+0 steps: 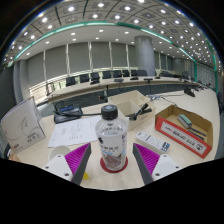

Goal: Pour water

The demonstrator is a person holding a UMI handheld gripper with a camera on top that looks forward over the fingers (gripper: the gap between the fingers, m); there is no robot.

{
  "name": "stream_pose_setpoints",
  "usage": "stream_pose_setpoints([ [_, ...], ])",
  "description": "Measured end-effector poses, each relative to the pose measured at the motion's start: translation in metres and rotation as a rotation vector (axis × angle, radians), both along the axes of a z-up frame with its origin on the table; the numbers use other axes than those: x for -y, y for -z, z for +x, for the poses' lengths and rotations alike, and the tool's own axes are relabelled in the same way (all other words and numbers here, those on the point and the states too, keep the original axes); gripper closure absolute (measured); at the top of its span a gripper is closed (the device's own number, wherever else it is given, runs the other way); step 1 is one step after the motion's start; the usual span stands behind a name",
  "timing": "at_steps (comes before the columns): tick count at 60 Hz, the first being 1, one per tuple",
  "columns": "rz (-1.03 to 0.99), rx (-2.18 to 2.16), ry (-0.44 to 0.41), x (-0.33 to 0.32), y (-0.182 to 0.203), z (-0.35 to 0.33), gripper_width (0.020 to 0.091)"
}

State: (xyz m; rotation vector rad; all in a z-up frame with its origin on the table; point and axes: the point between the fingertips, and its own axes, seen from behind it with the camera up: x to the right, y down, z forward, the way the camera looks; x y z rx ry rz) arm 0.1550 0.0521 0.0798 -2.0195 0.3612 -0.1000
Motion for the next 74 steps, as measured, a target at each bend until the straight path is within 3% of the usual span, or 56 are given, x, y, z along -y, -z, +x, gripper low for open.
stream_pose_setpoints([
  [37,-0.285,0.011,-0.019,0.274,-0.11,-0.125,0.0242],
  [74,-0.279,0.069,-0.071,0.323,-0.131,-0.145,0.0239],
])
